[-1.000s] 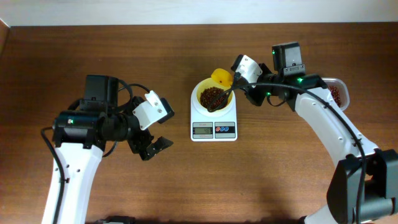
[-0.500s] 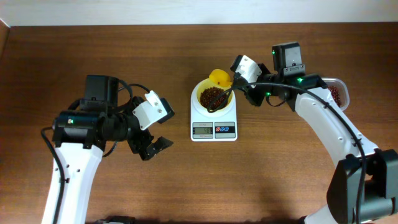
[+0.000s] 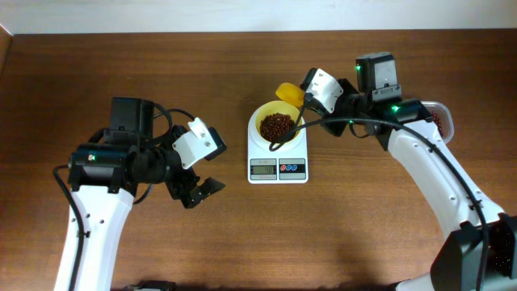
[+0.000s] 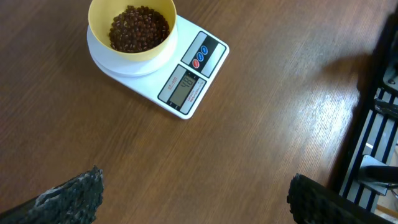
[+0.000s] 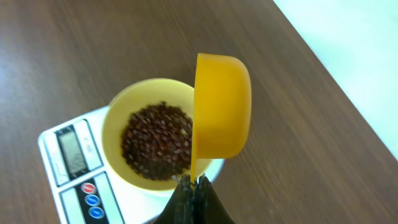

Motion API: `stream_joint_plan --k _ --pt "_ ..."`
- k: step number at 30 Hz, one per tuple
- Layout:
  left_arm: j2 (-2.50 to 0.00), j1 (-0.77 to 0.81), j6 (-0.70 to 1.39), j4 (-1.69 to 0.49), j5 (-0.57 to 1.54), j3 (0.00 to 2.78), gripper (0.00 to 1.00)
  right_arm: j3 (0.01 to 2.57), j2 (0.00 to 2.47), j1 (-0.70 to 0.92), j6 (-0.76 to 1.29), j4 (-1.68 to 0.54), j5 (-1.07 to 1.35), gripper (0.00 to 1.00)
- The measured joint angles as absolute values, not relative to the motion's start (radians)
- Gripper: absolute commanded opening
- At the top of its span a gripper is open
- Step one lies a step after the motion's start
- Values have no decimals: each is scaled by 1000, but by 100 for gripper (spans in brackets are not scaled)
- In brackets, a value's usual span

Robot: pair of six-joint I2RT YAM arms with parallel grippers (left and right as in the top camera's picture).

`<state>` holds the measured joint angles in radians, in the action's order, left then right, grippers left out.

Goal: Scoop item into bowl and weigh 50g on scale
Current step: 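Move the yellow scoop right into the bean tub and scoop beans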

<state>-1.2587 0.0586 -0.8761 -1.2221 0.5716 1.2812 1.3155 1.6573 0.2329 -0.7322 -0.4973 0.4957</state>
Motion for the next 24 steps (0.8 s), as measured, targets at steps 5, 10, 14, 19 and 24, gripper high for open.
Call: stream_joint_plan --k 5,10,14,19,24 --pt "-1259 59 -876 -1222 572 1281 99 1316 1604 187 -733 -506 126 4" --pt "-1259 59 -876 -1222 572 1281 99 1316 1566 26 -713 -654 -141 4" --pt "-1258 59 -876 -1222 572 1281 99 1315 1567 -118 -608 -786 -124 4" --pt "-1258 59 -876 -1222 572 1281 99 1315 1609 -194 -525 -855 -53 4" --pt "-1258 59 -876 -1222 572 1281 99 1315 1711 -210 -451 -841 14 4"
